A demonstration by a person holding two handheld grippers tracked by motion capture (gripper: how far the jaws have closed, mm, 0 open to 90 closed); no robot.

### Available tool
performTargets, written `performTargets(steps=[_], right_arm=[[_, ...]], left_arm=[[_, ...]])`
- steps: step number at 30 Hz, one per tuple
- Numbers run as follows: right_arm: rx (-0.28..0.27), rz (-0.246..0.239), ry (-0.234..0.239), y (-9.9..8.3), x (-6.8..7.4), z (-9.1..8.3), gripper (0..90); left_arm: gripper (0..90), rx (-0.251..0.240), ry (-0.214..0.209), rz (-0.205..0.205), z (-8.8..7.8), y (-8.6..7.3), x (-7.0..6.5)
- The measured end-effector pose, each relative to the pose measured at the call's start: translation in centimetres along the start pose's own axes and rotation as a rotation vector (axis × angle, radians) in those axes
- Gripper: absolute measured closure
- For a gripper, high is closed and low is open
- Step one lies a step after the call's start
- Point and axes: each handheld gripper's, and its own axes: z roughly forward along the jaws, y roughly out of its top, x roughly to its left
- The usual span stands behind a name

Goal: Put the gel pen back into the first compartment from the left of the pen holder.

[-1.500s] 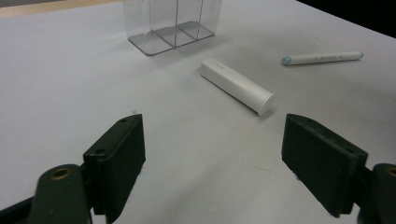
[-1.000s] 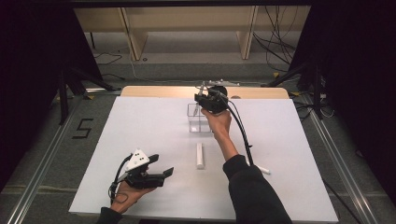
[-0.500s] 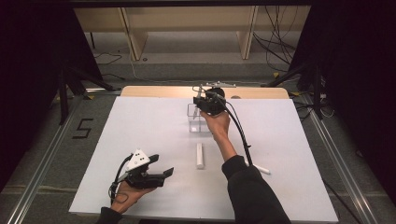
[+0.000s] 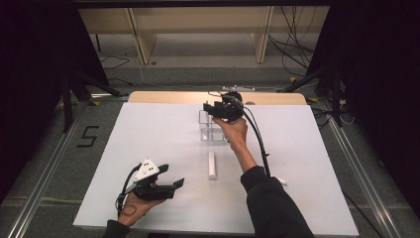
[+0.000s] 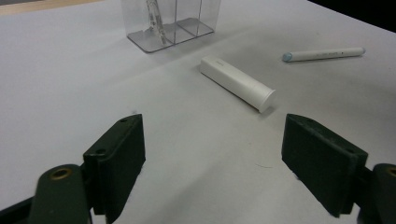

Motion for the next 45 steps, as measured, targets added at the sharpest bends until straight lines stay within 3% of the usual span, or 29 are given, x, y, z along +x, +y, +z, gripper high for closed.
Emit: performTargets(steps=[5,19,24,30,37,45], right_arm=[[0.015,-0.016,0.000,0.1,-0.2,-1.2,37.8],[0.039,-0.045,0.043,-1.4,-1.4,-4.4,33.5],[0.054,-0.088,0.051,-1.7,-1.7,-5.7,31.0],[0.059,-0.098,0.073,-2.1,-2.3,-7.2,28.6],[0.103,-0.183,0.060,-3.0,-2.3,-8.5,27.5],[0.118,-0.225,0.060,-4.0,-2.5,-10.1,27.2]], left_arm=[[21.1,0.004,0.001,0.002,0.0,0.0,0.0],[21.1,0.005,-0.001,-0.001,0.1,-0.1,0.0],[20.8,0.008,-0.001,-0.002,0.1,-0.1,0.0],[20.1,0.005,0.000,-0.005,0.1,0.0,0.0],[18.9,-0.002,-0.004,-0.019,0.1,0.0,0.1],[17.9,-0.003,-0.009,-0.024,0.1,0.0,0.1]])
